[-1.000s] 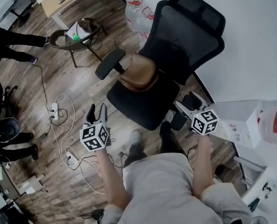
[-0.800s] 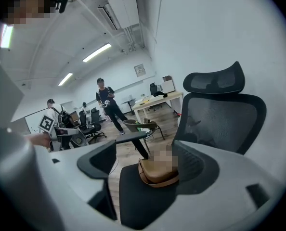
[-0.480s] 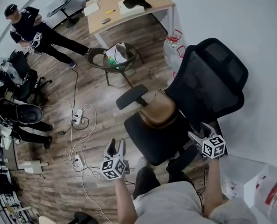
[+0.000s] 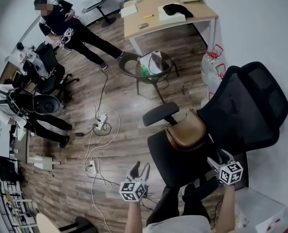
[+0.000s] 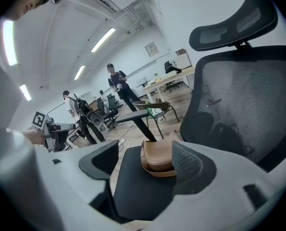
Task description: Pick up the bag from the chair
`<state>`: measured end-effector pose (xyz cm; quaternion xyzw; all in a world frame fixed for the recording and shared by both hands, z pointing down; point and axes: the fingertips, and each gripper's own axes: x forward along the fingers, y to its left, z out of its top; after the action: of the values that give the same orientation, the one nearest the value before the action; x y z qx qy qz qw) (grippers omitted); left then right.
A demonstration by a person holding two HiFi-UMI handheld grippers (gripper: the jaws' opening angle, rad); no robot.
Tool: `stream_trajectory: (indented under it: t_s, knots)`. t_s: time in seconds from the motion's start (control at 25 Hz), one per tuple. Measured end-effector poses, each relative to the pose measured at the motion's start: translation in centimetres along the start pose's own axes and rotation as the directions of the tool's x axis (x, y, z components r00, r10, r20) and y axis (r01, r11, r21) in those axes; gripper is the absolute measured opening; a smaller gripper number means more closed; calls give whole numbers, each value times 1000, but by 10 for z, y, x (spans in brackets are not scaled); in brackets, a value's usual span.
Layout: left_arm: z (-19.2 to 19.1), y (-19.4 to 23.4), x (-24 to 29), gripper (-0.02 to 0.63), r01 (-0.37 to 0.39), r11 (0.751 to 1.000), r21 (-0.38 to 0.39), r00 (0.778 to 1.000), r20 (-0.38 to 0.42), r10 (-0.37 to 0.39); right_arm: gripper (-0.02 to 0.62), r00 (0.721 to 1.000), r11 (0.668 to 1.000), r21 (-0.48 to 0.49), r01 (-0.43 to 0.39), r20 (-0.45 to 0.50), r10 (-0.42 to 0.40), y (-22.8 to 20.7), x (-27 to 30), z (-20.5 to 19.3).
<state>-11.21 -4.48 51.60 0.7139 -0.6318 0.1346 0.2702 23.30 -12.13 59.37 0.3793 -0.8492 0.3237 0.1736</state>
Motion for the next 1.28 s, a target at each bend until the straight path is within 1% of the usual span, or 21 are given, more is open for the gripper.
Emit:
stream_trajectory:
  t_s: [0.12, 0.24, 0.4, 0.52, 0.64, 0.8, 0.96, 1.12, 1.28]
  knots:
    - [-21, 5, 34, 190, 51, 999, -7, 998, -36, -51, 347, 1000, 1000, -15, -1, 5, 1, 3, 16, 1]
    - [-32, 6, 76, 190, 106, 994, -5, 993, -58, -106, 347, 1000, 999, -38, 29, 1, -29, -3, 29, 5]
    - [-31, 4, 129, 190, 176, 984, 1, 982, -68, -176, 347, 997, 996, -47, 74, -24, -75, -15, 43, 4]
    - [-30, 2, 164, 189, 210, 978, 11, 975, -72, -208, 347, 995, 995, -54, 88, -51, -91, -26, 58, -2]
    - [-32, 2, 187, 187, 244, 970, 24, 967, -88, -241, 347, 992, 994, -42, 100, -68, -103, -32, 69, -8]
    - [-37, 13, 213, 187, 271, 962, 37, 956, -129, -264, 347, 991, 994, -20, 103, -82, -104, -35, 91, -6]
    - [-37, 25, 236, 186, 286, 958, 32, 949, -149, -278, 347, 989, 993, -47, 105, -101, -109, -42, 113, 3]
    - [-41, 34, 255, 186, 297, 954, 43, 945, -158, -287, 347, 986, 992, -57, 114, -115, -120, -60, 142, 1]
    - [-56, 36, 274, 186, 315, 948, 40, 936, -178, -303, 347, 981, 989, -40, 140, -128, -144, -83, 168, -12]
